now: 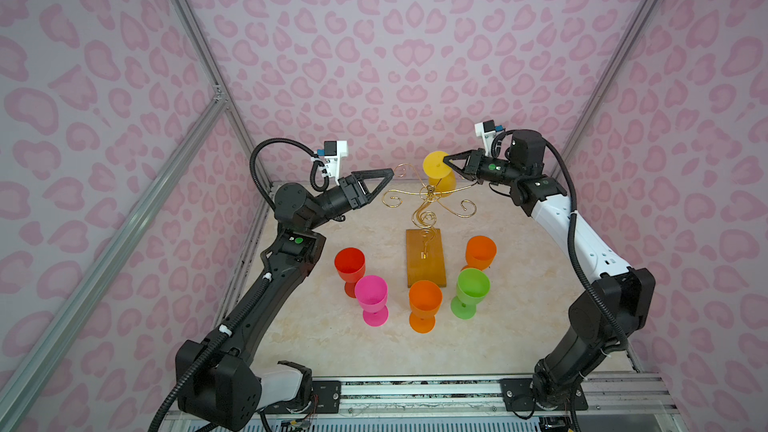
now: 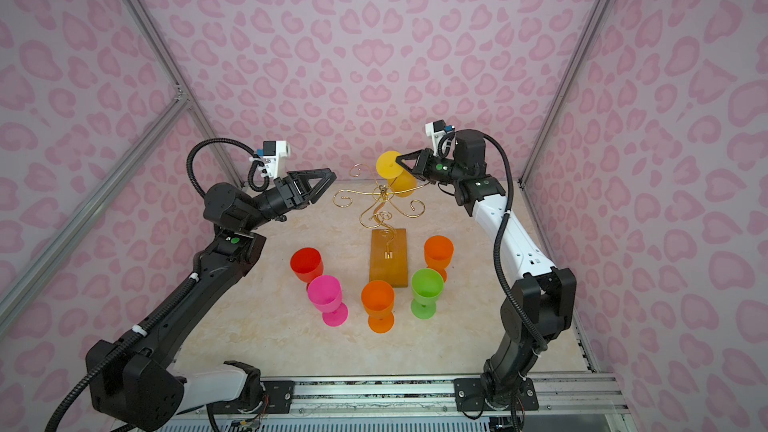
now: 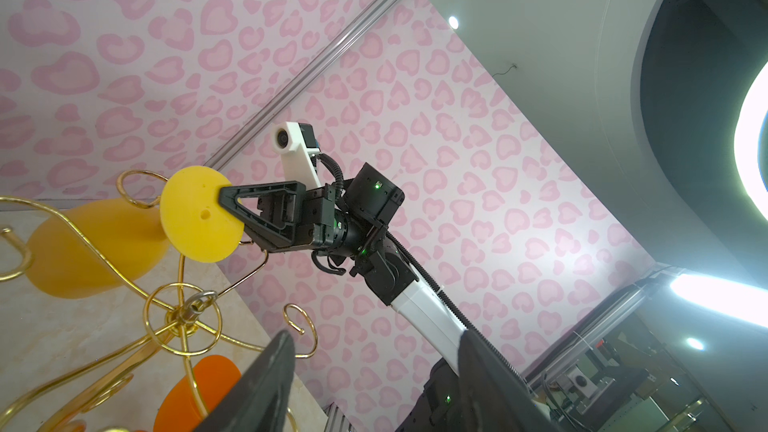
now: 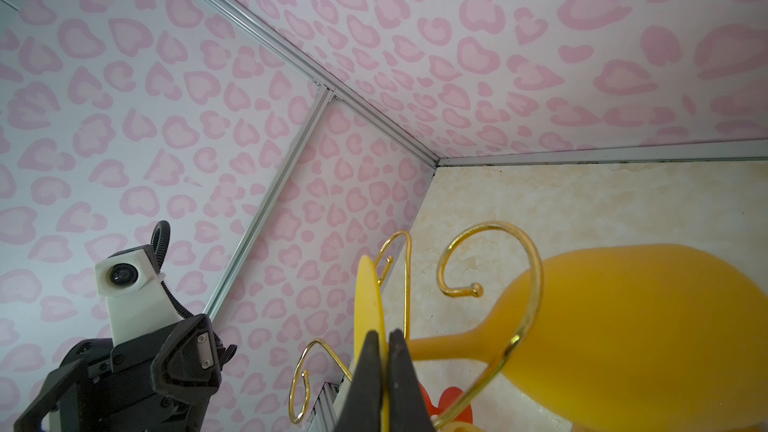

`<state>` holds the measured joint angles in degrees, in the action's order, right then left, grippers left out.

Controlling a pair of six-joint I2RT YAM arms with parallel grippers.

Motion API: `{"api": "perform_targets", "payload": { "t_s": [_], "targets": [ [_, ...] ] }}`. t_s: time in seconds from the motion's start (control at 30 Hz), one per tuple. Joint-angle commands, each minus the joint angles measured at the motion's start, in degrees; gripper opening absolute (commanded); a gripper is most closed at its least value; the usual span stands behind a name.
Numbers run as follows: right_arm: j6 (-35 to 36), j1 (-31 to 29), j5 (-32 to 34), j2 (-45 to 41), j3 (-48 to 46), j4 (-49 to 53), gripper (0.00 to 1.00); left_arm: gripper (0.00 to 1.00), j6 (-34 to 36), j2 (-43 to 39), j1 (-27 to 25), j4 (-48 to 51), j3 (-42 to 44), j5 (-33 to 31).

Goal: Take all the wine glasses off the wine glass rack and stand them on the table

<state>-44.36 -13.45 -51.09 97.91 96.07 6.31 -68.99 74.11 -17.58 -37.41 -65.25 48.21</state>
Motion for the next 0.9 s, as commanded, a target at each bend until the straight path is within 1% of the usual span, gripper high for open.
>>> {"api": "perform_targets", "payload": {
  "t_s": [0.0,0.87],
  "targets": [
    [1.29,0.03,-0.48,-0.49,-0.94,0.12,0.03,0.65,0.91,-0.37,0.07,-1.44,-0.22,0.84],
    [2.52,2.48,-0.85,-3.74,-2.95,0.94,0.03,0.64,0.83,-0.53,0.07,-1.35,-0.14,0.77]
  ]
}}
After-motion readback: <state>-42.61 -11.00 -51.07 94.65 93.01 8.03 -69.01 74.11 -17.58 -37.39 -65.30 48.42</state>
